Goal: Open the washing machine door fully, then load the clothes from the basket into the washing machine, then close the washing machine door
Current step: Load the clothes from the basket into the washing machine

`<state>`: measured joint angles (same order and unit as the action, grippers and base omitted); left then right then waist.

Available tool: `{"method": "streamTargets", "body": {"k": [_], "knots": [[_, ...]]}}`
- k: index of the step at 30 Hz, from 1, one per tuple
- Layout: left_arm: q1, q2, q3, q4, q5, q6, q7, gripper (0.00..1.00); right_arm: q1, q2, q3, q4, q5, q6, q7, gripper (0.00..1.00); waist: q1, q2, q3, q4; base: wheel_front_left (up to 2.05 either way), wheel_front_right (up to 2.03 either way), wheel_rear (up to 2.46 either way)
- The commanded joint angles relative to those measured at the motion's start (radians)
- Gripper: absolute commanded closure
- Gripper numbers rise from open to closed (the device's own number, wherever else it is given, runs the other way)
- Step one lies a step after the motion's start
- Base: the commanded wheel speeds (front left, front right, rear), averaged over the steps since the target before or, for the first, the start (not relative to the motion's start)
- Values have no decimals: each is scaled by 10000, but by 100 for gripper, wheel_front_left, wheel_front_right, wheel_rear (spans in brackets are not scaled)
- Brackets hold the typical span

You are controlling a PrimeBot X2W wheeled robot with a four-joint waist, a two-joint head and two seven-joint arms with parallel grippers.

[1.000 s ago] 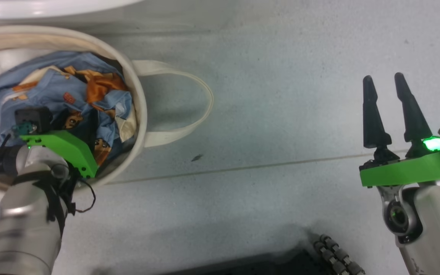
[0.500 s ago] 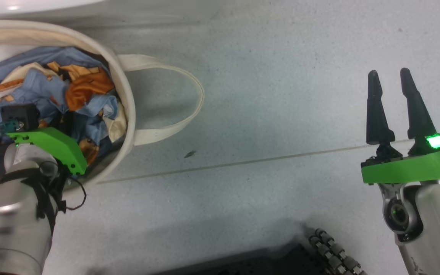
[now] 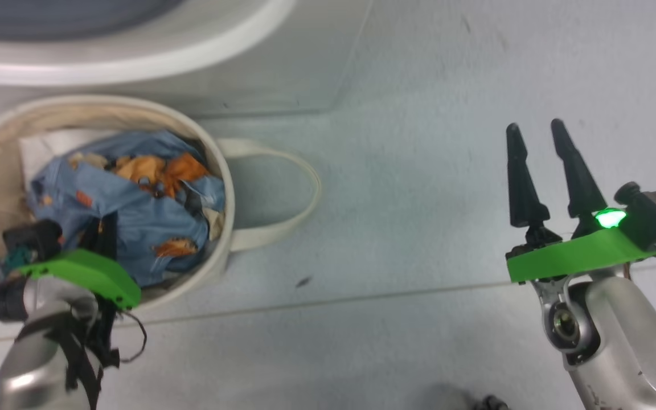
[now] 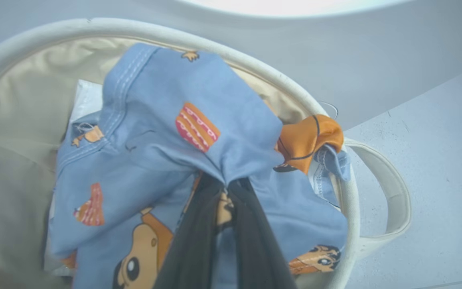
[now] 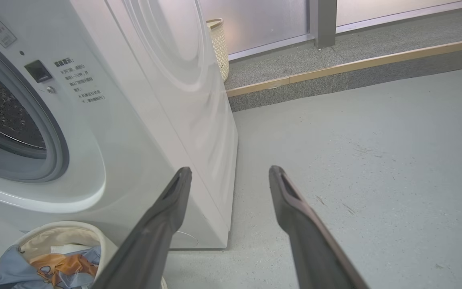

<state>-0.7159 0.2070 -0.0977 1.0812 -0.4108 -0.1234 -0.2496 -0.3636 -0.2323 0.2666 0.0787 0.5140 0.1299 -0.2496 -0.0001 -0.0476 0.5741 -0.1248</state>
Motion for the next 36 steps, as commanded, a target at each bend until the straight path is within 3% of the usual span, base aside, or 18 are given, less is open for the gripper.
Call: {"method": "streamTargets", "body": {"k": [1,12,21,36], "knots": [[428,303,403,-458,38,-4,-119,100,256,-27,228,-170,100,8,-122,0,1,0,-878,295,0,0,0],[2465,-306,1203,-3619,279,-66,-121,100,841,154,581,501,607,8,-122,0,1,0,-3266,991,0,0,0],[3963,-575,745,-6221,567,-71,-121,100,1712,-52,652,839,867,8,-122,0,1,0,-5066,1320,0,0,0],[3628,535,431,-7878,218,-72,463,100,2259,-82,574,788,1008,8,-122,0,1,0,-5543,1062,0,0,0]]}}
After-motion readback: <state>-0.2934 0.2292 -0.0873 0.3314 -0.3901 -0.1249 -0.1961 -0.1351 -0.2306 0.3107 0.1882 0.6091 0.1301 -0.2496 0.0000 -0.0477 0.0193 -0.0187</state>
